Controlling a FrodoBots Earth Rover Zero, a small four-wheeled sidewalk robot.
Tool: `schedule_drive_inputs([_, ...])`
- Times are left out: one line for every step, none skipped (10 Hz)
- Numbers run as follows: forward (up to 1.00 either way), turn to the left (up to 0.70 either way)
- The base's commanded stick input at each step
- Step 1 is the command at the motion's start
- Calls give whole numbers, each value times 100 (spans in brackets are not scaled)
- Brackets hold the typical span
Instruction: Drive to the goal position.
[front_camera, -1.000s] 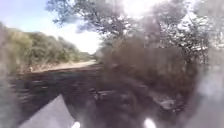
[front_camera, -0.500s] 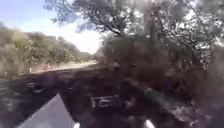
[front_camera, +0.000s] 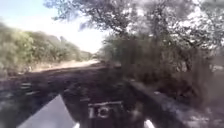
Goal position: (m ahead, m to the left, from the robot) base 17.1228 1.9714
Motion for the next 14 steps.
schedule_drive_inputs([50,0])
schedule_drive_inputs([50,0])
schedule_drive_inputs([50,0])
schedule_drive_inputs([50,6])
schedule_drive_inputs([50,31])
schedule_drive_inputs([50,45])
schedule_drive_inputs([50,27])
schedule_drive_inputs([50,8])
schedule_drive_inputs([50,0])
schedule_drive_inputs([50,0])
schedule_drive_inputs([50,0])
schedule_drive_inputs([50,0])
schedule_drive_inputs([50,0])
schedule_drive_inputs([50,0])
